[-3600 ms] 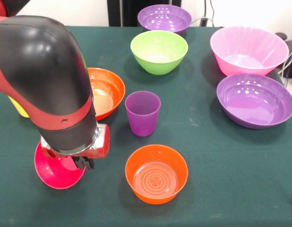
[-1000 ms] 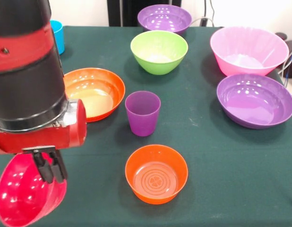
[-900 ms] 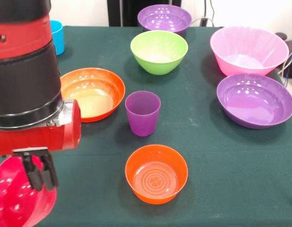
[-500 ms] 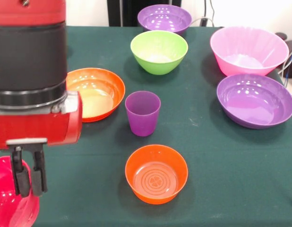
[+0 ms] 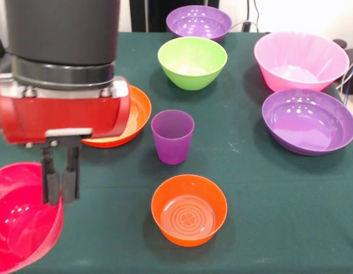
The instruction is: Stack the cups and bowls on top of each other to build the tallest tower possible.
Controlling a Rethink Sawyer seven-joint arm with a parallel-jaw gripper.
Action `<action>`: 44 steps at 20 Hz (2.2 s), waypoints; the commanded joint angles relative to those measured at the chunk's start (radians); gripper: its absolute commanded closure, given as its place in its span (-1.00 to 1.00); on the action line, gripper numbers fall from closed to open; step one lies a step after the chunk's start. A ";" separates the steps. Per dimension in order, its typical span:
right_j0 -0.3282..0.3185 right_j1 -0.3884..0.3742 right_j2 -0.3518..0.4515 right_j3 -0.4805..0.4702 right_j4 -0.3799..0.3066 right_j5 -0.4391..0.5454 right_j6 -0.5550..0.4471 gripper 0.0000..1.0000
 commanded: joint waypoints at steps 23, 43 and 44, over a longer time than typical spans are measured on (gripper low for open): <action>0.118 -0.079 -0.427 0.360 -0.067 -0.380 0.219 1.00; 0.328 -0.014 -0.705 0.340 -0.038 -0.564 0.540 1.00; 0.331 -0.007 -0.708 0.332 -0.033 -0.569 0.537 1.00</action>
